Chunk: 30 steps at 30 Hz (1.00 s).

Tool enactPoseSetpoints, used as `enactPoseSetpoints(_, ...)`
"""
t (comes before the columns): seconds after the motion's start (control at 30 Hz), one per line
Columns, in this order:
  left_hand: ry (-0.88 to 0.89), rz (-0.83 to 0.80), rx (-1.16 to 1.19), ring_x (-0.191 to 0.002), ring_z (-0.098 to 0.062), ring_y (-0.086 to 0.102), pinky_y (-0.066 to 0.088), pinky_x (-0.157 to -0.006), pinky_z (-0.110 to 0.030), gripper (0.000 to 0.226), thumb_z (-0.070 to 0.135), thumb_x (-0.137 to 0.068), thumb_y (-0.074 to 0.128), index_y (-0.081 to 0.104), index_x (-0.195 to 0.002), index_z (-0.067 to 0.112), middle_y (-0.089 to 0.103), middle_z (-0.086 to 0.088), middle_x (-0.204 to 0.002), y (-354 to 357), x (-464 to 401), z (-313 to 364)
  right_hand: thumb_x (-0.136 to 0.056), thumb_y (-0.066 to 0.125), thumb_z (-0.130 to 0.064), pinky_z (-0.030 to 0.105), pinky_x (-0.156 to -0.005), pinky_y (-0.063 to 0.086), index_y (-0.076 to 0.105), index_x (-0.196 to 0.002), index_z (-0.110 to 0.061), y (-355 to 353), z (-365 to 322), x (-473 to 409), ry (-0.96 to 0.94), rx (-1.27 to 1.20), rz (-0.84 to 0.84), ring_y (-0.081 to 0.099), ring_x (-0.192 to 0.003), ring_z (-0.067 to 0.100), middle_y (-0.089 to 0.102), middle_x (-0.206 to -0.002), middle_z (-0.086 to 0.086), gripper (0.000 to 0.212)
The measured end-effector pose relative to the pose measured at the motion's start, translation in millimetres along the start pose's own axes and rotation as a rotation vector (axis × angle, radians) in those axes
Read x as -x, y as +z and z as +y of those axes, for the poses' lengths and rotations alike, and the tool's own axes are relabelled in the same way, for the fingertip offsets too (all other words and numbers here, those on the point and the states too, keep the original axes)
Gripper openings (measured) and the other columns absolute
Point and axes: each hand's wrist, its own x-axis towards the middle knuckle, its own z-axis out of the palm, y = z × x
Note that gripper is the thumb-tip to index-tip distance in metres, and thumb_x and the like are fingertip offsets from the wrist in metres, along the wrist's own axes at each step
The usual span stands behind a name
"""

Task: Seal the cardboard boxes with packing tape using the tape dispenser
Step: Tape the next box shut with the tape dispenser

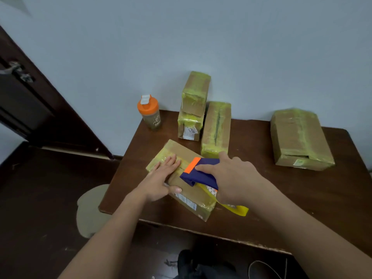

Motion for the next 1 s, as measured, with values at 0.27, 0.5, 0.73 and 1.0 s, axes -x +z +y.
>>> enactPoseSetpoints(0.27,-0.041,-0.012,0.003,-0.143,-0.001,-0.017,-0.015,-0.117,-0.035,0.093,0.03,-0.085,0.071,0.004,-0.147,0.048,-0.012,0.016,-0.154,3.1,0.8,7.8,-0.09,0.06,-0.036,0.032,-0.072,0.038,0.018,-0.148,-0.048,11.7,21.7,20.0,-0.041,-0.013,0.018,0.039,-0.089,0.023,0.034,-0.129,0.007,0.072)
enactPoseSetpoints(0.5,-0.08,-0.059,-0.147,-0.14,-0.005,-0.024,-0.016,-0.117,-0.042,0.086,0.032,-0.091,0.062,0.002,-0.152,0.037,-0.019,0.017,-0.154,4.1,0.8,16.4,-0.089,0.061,-0.036,0.032,-0.071,0.038,0.02,-0.147,-0.046,22.0,20.9,19.0,-0.034,-0.025,0.039,0.043,-0.09,0.023,0.035,-0.127,0.006,0.072)
enactPoseSetpoints(0.73,-0.06,-0.066,-0.106,-0.144,-0.004,-0.015,-0.008,-0.12,-0.036,0.077,0.011,-0.097,0.05,0.0,-0.154,0.027,-0.011,0.011,-0.159,13.7,10.1,37.1,-0.088,0.063,-0.039,0.031,-0.073,0.038,0.022,-0.147,-0.045,23.8,20.4,17.9,-0.042,-0.012,0.036,0.039,-0.087,0.021,0.037,-0.128,0.007,0.072)
enactPoseSetpoints(1.0,-0.067,-0.051,-0.15,-0.141,-0.004,-0.025,-0.014,-0.115,-0.031,0.112,0.079,-0.072,0.046,-0.01,-0.153,0.025,-0.025,0.015,-0.152,27.2,11.4,41.0,-0.087,0.063,-0.035,0.033,-0.075,0.043,0.027,-0.145,-0.045,20.3,18.0,12.8,-0.029,0.007,-0.014,0.053,-0.098,0.026,0.039,-0.124,0.007,0.069)
